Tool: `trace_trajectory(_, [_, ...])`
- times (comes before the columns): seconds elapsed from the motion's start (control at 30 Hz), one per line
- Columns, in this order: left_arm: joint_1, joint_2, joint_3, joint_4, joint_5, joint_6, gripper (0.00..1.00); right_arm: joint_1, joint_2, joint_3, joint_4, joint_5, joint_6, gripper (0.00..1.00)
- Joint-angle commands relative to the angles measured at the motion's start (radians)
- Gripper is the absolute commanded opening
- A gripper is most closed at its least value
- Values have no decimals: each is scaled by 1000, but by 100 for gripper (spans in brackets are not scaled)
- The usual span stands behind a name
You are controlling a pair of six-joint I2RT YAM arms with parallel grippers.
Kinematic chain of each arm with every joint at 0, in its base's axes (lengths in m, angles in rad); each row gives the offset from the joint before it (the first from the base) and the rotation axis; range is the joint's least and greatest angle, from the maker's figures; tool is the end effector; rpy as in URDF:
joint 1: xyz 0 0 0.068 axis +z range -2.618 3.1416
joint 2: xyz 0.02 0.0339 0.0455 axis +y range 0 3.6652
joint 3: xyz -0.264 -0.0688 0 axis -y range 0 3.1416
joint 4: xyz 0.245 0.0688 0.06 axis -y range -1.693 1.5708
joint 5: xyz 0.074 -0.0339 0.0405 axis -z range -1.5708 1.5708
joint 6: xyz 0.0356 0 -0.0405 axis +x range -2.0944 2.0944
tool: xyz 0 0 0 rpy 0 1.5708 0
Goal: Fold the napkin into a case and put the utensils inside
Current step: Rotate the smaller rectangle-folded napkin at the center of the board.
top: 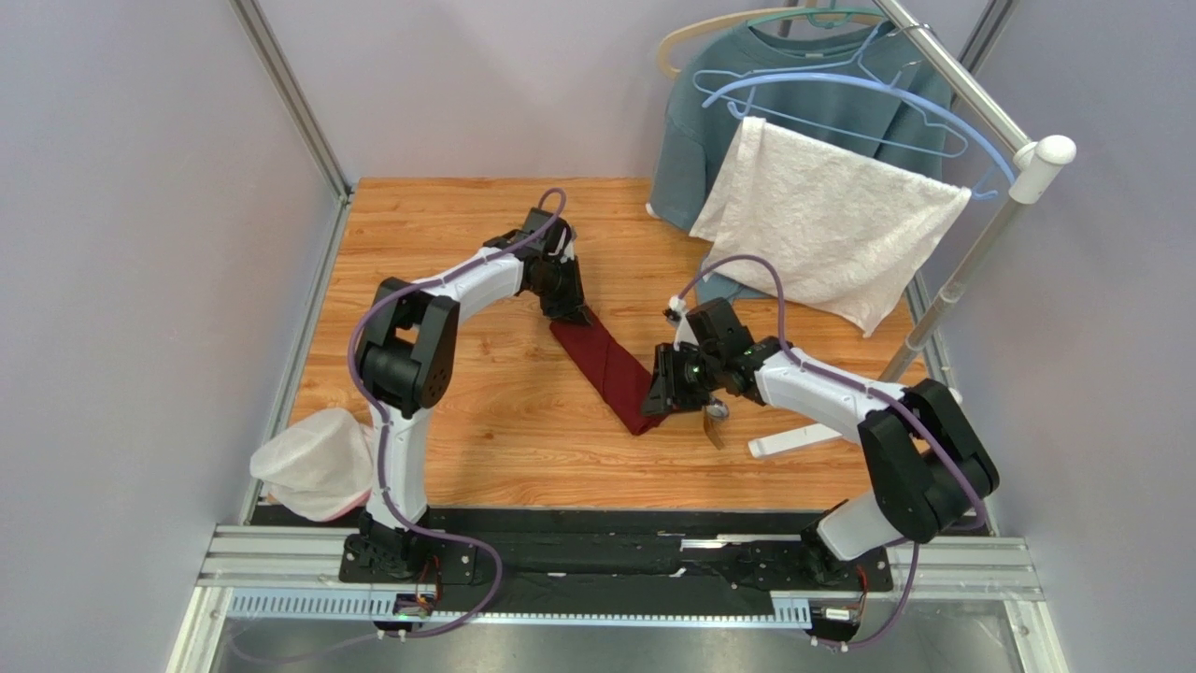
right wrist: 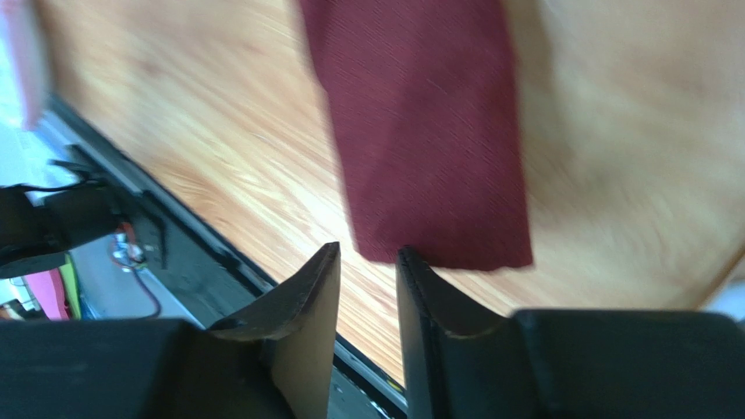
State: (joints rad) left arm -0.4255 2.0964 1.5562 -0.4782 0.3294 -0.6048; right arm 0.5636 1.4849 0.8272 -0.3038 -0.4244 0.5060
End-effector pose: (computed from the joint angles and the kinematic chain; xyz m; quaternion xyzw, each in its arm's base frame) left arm 0.4051 -0.1962 0.1756 -0.0404 0.9493 -0.2698 0.1564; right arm 0.2363 0.1667 0.1870 -0.0900 0.9303 0.3223 0.1499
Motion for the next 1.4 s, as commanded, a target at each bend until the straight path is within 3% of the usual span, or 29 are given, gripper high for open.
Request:
trace_trajectory(0.0, [1,8,-7,-59,-76,22,14,-7,43,-14,-3,67,0,30])
trace_trajectory(0.13, [1,-25,-64,-73,-124,20,14,-8,106,33,-56,202,-35,29])
trace_trajectory(0.27, [1,-94,-181,-42,-145,-42,14,-10,220,189,-121,370,-98,29])
trace_trajectory(0.5, [-4,-360,-594,131,-153,-230,15,-22,461,520,-241,607,-228,29])
trace_trajectory(0.73, [-7,-654,-732,84,-279,-315,16,-31,532,731,-365,611,-284,32])
trace_trajectory(0.87, [-9,-772,-737,81,-293,-276,20,-30,442,702,-399,593,-284,37])
trace_trajectory(1.03, [-9,-675,-584,14,-123,-150,16,-27,367,626,-397,517,-262,41])
trace_trajectory(1.17, [-9,-598,-570,9,-121,-95,14,-28,339,573,-371,472,-196,40])
trace_trajectory(1.37, [-16,-558,-627,38,-193,-107,11,-27,362,498,-258,335,-135,21])
